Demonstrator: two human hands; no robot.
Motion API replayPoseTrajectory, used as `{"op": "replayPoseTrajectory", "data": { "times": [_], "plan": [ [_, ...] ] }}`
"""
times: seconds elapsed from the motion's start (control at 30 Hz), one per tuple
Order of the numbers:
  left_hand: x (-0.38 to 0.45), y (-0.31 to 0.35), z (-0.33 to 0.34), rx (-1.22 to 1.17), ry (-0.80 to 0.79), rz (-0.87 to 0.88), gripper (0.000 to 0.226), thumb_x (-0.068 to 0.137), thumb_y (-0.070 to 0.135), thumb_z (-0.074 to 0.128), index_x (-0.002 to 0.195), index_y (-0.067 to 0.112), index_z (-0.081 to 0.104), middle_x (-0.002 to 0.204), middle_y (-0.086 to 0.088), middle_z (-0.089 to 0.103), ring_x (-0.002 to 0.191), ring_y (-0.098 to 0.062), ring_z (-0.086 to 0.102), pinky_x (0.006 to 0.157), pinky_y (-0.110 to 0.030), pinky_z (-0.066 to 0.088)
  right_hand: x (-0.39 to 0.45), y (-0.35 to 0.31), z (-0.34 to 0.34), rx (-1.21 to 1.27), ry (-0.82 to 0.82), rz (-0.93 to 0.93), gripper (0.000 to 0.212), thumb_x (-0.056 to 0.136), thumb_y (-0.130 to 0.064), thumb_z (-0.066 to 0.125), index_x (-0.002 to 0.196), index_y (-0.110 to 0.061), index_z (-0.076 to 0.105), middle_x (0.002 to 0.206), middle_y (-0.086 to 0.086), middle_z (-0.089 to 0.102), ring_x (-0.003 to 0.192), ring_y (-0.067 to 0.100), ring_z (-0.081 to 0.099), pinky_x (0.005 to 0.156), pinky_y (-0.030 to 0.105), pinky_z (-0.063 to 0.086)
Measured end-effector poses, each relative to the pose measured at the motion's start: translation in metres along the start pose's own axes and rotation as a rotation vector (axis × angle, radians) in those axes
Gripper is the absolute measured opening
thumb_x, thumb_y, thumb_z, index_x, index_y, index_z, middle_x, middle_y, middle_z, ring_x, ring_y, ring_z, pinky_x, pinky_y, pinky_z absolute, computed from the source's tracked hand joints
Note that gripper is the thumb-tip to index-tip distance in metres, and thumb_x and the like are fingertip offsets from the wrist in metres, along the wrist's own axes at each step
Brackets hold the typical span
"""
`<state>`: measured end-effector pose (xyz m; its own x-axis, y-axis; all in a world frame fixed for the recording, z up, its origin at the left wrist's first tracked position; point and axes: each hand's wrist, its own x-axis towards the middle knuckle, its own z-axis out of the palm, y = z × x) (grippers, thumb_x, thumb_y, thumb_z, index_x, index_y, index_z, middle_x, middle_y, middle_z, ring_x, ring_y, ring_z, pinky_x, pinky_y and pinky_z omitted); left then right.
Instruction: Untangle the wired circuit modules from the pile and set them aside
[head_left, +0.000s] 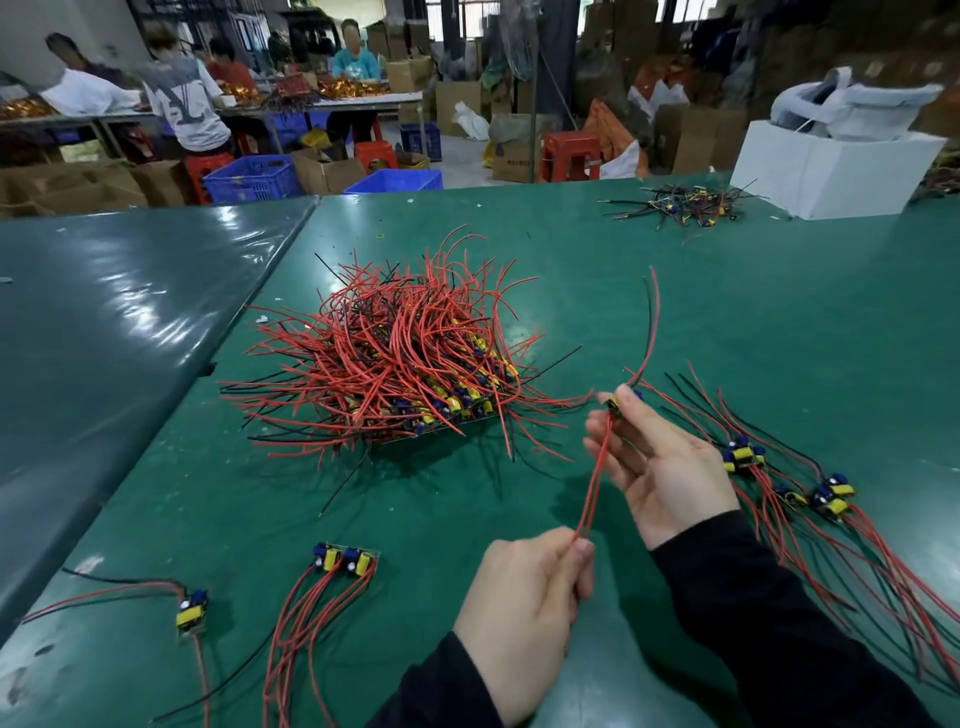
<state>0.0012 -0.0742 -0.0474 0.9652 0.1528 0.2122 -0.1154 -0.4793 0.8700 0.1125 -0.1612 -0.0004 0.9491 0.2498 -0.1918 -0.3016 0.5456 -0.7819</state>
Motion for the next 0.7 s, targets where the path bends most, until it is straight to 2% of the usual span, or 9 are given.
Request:
{"op": "replayPoseTrajectory", "data": {
  "times": [0.07,0.17,0.33,0.43,0.53,0.7],
  "plan": [
    [0.0,0.003,0.002,-0.1,-0.016,-0.058,0.037,0.093,0.032,0.039,0.058,0.03,0.048,0.036,0.008,0.042,0.03,-0.005,0.039,0.042,-0.022,0.037,0.001,0.0,0.0,0.011,0.004,-0.027,0.014,0.076,-0.015,0.066,0.076,-0.002,0.069,0.059,0.006,0.068,0.051,0.011,0.066,0.05,0.02,0.054],
    [0.002,0.003,-0.001,-0.377,-0.071,-0.231,0.04,0.101,0.023,0.039,0.063,0.017,0.05,0.034,0.004,0.042,0.025,-0.009,0.038,0.041,-0.027,0.036,-0.002,-0.001,0.002,0.004,-0.013,-0.128,0.017,0.076,-0.018,0.065,0.066,-0.008,0.074,0.061,0.005,0.068,0.053,0.011,0.065,0.052,0.02,0.054],
    [0.005,-0.003,-0.009,-0.431,-0.12,-0.432,0.049,0.101,0.025,0.04,0.057,0.007,0.047,0.028,-0.001,0.037,0.021,-0.012,0.039,0.038,-0.023,0.031,-0.015,0.008,0.007,-0.071,-0.122,-0.237,0.016,0.069,-0.023,0.065,0.07,-0.012,0.077,0.063,0.005,0.069,0.054,0.012,0.064,0.054,0.022,0.054],
    [0.005,-0.006,-0.009,-0.432,-0.103,-0.44,0.055,0.099,0.031,0.044,0.048,0.009,0.047,0.028,-0.003,0.038,0.021,-0.014,0.04,0.037,-0.021,0.03,-0.021,0.007,0.009,-0.067,-0.186,-0.29,0.017,0.072,-0.022,0.063,0.071,-0.013,0.077,0.063,0.004,0.069,0.054,0.012,0.064,0.055,0.023,0.054],
    [0.003,-0.006,-0.007,-0.427,-0.12,-0.411,0.059,0.098,0.036,0.046,0.043,0.014,0.051,0.029,-0.003,0.043,0.023,-0.014,0.043,0.033,-0.013,0.029,-0.018,-0.003,0.008,-0.046,-0.171,-0.308,0.018,0.074,-0.023,0.061,0.071,-0.015,0.077,0.063,0.002,0.069,0.054,0.009,0.063,0.053,0.022,0.054],
    [0.002,-0.006,-0.005,-0.344,-0.156,-0.366,0.059,0.096,0.042,0.047,0.044,0.015,0.055,0.03,-0.002,0.045,0.025,-0.013,0.042,0.036,-0.015,0.033,-0.014,-0.007,0.005,-0.101,-0.155,-0.246,0.018,0.073,-0.025,0.062,0.071,-0.013,0.076,0.064,0.001,0.069,0.053,0.007,0.061,0.051,0.023,0.055]
  ]
}}
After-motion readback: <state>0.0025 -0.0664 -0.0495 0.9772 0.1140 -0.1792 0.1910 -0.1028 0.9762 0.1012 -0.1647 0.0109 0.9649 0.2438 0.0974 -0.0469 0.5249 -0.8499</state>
